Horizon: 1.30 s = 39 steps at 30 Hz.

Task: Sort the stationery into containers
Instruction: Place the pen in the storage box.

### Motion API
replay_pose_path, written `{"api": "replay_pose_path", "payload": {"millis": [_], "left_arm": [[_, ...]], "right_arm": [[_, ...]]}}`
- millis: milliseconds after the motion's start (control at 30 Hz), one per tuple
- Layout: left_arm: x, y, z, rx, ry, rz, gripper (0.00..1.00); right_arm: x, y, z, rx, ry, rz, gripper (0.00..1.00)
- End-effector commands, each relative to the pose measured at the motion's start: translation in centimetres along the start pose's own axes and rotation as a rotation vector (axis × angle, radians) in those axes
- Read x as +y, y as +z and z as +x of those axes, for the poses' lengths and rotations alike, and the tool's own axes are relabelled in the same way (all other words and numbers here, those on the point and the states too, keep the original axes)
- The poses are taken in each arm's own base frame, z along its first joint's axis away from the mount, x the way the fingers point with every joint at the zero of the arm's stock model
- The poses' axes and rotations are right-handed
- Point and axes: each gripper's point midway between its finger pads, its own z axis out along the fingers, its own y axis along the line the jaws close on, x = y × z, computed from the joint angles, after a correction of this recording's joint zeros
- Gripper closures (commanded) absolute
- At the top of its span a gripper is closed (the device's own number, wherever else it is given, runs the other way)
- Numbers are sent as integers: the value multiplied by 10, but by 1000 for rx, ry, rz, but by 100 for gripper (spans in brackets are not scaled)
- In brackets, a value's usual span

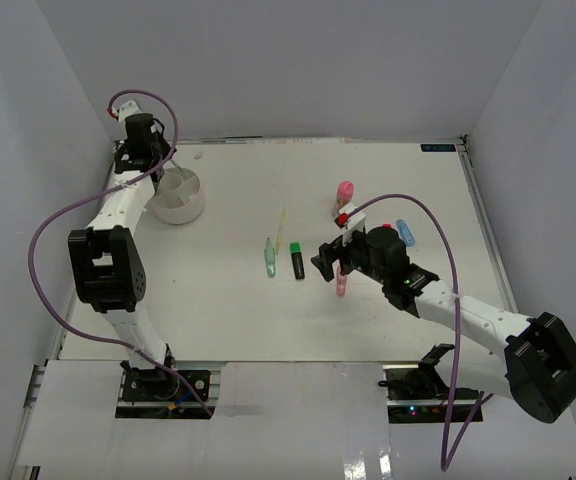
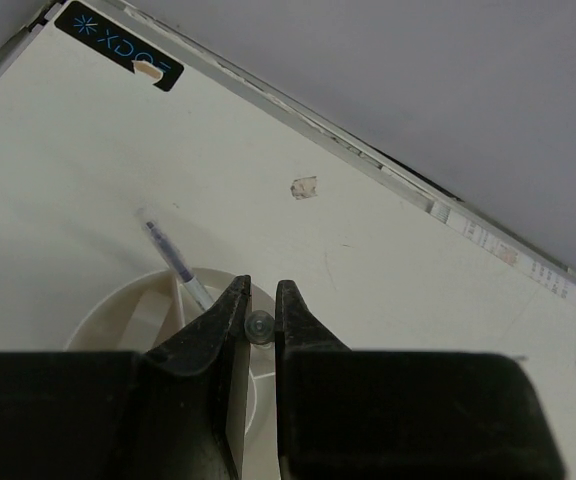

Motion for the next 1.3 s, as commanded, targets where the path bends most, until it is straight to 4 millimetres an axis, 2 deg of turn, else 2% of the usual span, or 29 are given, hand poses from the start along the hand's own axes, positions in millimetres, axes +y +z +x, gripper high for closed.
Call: {"api": "replay_pose_path", "payload": {"millis": [0, 233, 433, 633, 733, 800, 867, 900, 967, 1000, 1067, 1100, 1133, 1167, 1200, 1233, 1267], "left_arm": [[-2, -6, -33, -57, 1, 18, 92], [11, 8, -18, -22, 15, -2, 90], [15, 19, 1, 28, 21, -3, 69], [18, 23, 4, 43, 9, -6, 63], [18, 19, -5, 36, 3, -2, 59], [14, 10, -17, 17, 6, 9, 54], [10, 2, -25, 10, 16, 24, 43], [6, -9, -38, -15, 15, 35, 40], [6, -22, -47, -32, 20, 34, 26], [3, -36, -61, -65, 16, 42, 22], [5, -49, -67, -80, 22, 38, 12], [3, -66, -80, -110, 22, 51, 9], [3, -72, -74, -91, 27, 61, 3], [2, -80, -74, -86, 28, 72, 2], [0, -88, -73, -78, 26, 87, 2], [1, -104, -68, -62, 26, 103, 2], [1, -112, -63, -46, 21, 120, 2]], "right_arm": [[-3, 3, -8, -31, -16, 5, 10], [-2, 5, -5, -20, -14, -4, 10], [-1, 6, -3, -14, -13, -7, 10], [-2, 7, -2, -9, -13, -7, 10], [-2, 7, -2, -6, -12, -7, 10], [-2, 7, -3, -6, -12, -7, 10], [-2, 7, -1, 3, -11, -4, 10], [-2, 7, -2, 3, -11, -2, 10], [-4, 7, -4, 3, -8, 9, 10], [-5, 8, -3, 12, -1, 17, 10], [-9, 9, -8, 23, 11, 40, 10], [-10, 12, -6, 43, 21, 45, 10], [-11, 16, -10, 64, 29, 49, 10], [-10, 16, -17, 61, 38, 49, 10], [-9, 21, -13, 89, 58, 49, 10], [-8, 26, -29, 73, 64, 48, 10], [-7, 32, -17, 136, 80, 50, 10]]}}
